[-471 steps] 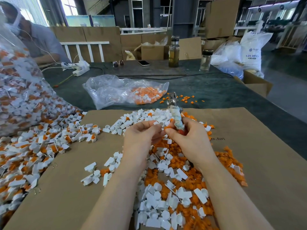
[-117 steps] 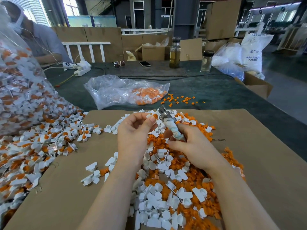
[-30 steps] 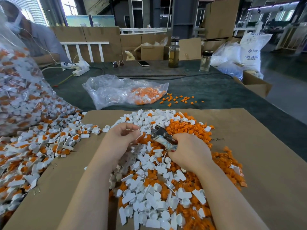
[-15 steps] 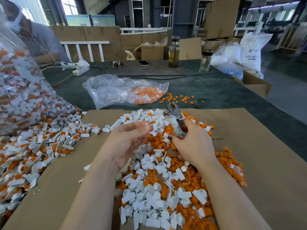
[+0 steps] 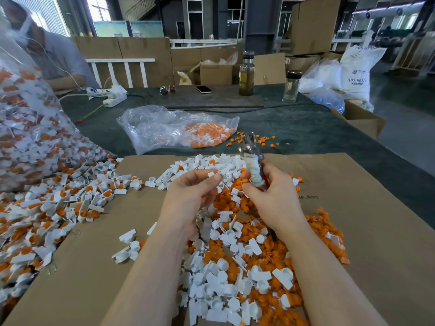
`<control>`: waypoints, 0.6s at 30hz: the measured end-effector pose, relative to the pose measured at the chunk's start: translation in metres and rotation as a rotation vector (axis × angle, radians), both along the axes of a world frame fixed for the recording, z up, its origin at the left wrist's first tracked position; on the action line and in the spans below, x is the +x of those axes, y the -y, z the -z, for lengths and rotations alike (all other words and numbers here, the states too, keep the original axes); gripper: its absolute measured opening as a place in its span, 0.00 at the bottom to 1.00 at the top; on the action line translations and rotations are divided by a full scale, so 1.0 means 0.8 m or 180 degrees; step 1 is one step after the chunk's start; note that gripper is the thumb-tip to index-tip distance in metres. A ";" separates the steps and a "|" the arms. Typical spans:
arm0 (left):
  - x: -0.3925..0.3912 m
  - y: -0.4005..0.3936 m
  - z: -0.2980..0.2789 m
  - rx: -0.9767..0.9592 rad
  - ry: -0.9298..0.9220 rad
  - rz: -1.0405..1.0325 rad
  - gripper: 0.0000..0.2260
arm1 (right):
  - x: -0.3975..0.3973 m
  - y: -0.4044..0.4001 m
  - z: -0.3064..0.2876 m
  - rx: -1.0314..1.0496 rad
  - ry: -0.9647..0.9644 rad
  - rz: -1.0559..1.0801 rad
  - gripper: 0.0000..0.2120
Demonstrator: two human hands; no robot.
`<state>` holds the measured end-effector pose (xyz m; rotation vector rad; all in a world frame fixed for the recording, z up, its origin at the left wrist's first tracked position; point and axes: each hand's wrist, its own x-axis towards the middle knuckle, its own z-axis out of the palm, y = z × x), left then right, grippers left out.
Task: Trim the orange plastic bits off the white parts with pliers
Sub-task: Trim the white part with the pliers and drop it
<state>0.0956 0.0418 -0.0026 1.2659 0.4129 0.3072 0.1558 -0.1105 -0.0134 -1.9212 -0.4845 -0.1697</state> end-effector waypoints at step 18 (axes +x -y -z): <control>0.002 0.025 -0.002 -0.0043 0.0068 0.0023 0.11 | -0.010 -0.006 -0.006 0.0651 0.0354 -0.0099 0.08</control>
